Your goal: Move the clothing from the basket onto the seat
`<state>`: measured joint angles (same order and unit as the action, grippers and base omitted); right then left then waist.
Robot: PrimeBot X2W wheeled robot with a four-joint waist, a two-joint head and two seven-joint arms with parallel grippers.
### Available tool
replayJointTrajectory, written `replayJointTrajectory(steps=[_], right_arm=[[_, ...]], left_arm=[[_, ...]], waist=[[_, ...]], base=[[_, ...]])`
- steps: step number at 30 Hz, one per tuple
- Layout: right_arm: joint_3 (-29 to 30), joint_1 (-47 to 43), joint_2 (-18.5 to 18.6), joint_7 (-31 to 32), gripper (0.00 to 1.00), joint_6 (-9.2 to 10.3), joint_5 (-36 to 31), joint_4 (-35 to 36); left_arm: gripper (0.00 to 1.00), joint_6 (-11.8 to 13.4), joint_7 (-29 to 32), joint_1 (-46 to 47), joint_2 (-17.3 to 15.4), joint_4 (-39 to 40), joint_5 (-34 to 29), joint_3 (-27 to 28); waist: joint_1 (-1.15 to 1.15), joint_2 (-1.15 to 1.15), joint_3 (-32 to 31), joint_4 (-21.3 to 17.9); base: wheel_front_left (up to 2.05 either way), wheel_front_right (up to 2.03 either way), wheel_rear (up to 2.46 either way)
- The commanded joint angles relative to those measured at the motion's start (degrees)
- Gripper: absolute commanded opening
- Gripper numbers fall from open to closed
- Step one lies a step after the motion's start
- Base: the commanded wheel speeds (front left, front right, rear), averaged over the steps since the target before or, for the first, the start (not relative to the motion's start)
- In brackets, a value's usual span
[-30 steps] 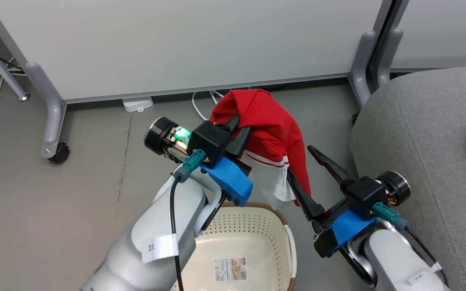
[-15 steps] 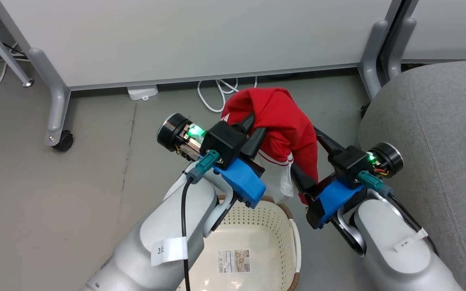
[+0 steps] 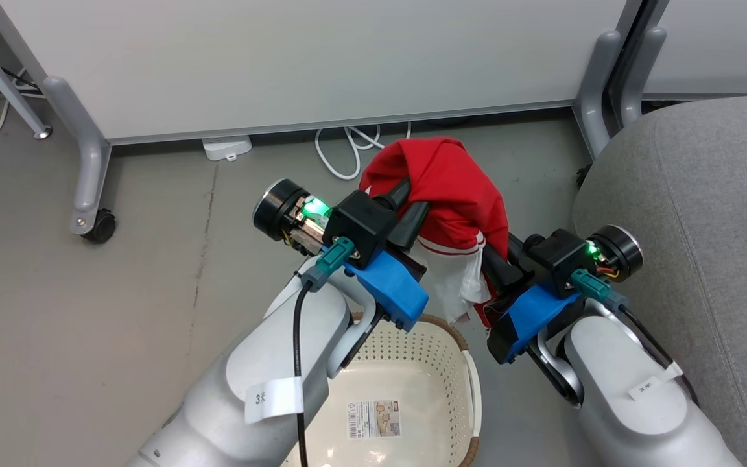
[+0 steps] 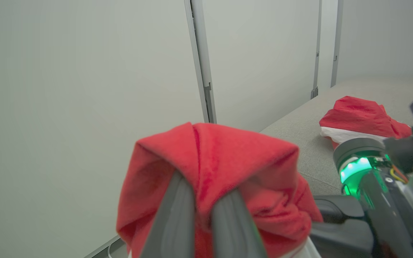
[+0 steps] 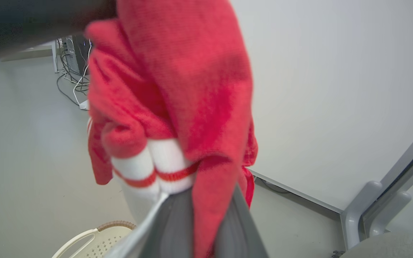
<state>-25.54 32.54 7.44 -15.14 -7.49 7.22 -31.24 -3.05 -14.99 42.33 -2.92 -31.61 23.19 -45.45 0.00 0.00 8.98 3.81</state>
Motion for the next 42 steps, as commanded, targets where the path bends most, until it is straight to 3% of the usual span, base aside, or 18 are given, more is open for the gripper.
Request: replayJointTrajectory(steps=[1,22,23,24,25,42], right_arm=[[-0.1,0.4,-0.1,0.0,0.0,-0.01,0.6,0.3],[0.2,-0.1,-0.1,0.0,0.0,-0.02,0.8,0.9],[0.2,-0.1,-0.1,0.0,0.0,-0.02,0.8,0.9],[0.2,-0.1,-0.1,0.0,0.0,-0.01,0.8,1.0],[0.3,-0.1,-0.1,0.0,0.0,-0.01,0.8,1.0],[3.4,0.1,0.2,0.0,0.0,-0.02,1.0,2.3]], left_arm=[[0.0,0.1,-0.3,0.6,0.0,-0.1,0.1,-0.2],[0.0,-0.1,-0.3,0.6,0.0,-0.4,-0.1,-0.1],[0.04,-0.1,-0.3,0.6,0.0,-0.5,0.0,0.0],[0.4,0.0,-0.3,0.6,0.0,-0.6,0.1,-0.1],[1.0,0.3,-0.3,0.8,0.0,-0.4,-0.1,0.1],[1.0,0.7,-0.3,0.7,0.0,-0.7,-1.3,0.4]], waist=[[0.0,0.0,0.1,0.0],[0.0,0.0,-0.1,-0.3],[0.0,0.0,-0.1,-0.3],[0.0,0.0,0.0,-0.3],[0.0,0.0,0.0,-0.3],[0.0,0.0,1.6,-1.7]], base=[[0.0,0.0,0.0],[0.0,0.0,0.0],[0.0,0.0,0.0],[0.0,0.0,0.0],[0.0,0.0,0.0],[0.0,0.0,0.0]])
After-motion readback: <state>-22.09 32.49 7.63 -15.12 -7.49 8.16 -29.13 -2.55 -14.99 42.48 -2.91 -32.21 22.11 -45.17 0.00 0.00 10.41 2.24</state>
